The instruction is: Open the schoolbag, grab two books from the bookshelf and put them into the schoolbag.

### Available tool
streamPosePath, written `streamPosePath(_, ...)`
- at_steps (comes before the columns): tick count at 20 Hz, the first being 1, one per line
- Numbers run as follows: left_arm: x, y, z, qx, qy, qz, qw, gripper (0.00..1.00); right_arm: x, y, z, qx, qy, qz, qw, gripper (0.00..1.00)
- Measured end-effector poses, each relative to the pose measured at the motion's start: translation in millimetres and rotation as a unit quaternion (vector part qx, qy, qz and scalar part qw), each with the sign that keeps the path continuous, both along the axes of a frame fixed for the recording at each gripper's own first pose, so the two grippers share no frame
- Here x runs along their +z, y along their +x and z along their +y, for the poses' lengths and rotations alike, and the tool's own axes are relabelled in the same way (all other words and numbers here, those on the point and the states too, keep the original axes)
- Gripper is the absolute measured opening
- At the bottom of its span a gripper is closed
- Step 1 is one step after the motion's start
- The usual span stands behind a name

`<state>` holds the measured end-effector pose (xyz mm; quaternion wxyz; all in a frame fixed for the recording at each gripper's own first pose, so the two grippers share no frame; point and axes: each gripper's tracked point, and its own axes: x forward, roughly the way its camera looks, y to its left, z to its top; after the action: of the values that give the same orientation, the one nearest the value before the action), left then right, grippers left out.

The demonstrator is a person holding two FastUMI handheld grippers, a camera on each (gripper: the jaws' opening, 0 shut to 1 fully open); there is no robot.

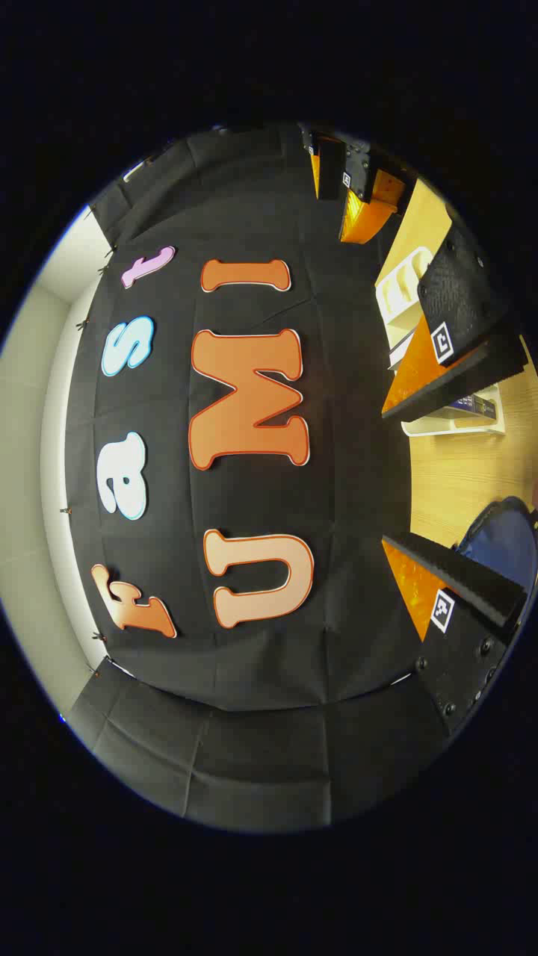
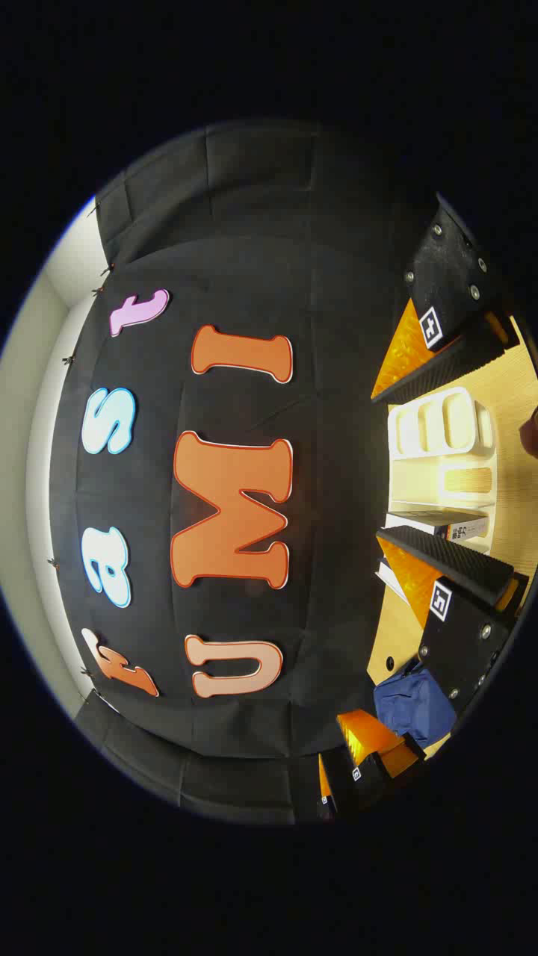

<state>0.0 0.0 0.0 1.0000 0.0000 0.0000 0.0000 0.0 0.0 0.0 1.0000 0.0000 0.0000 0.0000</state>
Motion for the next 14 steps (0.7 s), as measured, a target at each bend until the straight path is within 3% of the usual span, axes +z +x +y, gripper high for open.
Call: streamPosePath(14,-1.7,0.0,3.3,0.005,-0.002,0.002,1.000,0.94,-3.8,3.2,0.2,-0.006,0.001,0.004,1.000,0.97)
